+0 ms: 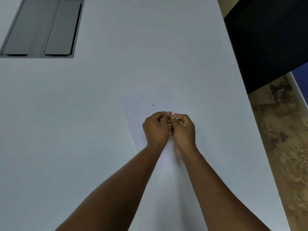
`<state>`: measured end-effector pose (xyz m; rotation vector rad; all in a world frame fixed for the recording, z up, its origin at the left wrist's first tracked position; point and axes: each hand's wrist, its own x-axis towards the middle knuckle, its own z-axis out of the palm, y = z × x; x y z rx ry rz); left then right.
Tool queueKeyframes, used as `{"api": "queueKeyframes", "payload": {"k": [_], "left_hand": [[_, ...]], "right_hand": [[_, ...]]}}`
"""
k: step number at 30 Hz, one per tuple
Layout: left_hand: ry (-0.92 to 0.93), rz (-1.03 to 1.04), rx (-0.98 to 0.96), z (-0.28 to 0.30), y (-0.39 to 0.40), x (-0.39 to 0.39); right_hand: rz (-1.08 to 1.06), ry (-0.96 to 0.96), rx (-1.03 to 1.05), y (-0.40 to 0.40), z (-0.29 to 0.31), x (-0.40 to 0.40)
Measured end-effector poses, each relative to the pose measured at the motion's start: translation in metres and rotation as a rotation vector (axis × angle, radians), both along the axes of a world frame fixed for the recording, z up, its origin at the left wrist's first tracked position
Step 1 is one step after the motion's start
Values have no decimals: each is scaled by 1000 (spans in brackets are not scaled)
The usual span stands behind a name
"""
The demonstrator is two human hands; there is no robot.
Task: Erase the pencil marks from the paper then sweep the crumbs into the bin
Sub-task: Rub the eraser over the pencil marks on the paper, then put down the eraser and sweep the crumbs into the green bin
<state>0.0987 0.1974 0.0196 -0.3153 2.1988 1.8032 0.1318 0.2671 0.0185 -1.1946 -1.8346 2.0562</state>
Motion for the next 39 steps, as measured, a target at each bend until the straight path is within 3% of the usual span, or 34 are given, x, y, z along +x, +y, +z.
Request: {"api": "queueKeyframes", "payload": {"k": [7,11,19,24,32,39], "left_hand": [[53,95,-96,-5,15,7],[153,-53,-277,-13,8,8],[264,-272,-330,-18,-18,0],[326,-332,-315,-26,-49,-10],[544,-538,-844,-66,-101,-12],[531,-618,-925,-83,-121,-14]], "right_hand": [[61,-21,319,7,-2,2],[107,13,398,22,0,5],[166,21,605,61,1,1],[118,34,523,73,0,0],[334,-55,609,76,-14,-17],[428,-25,747,91,-24,-93]]}}
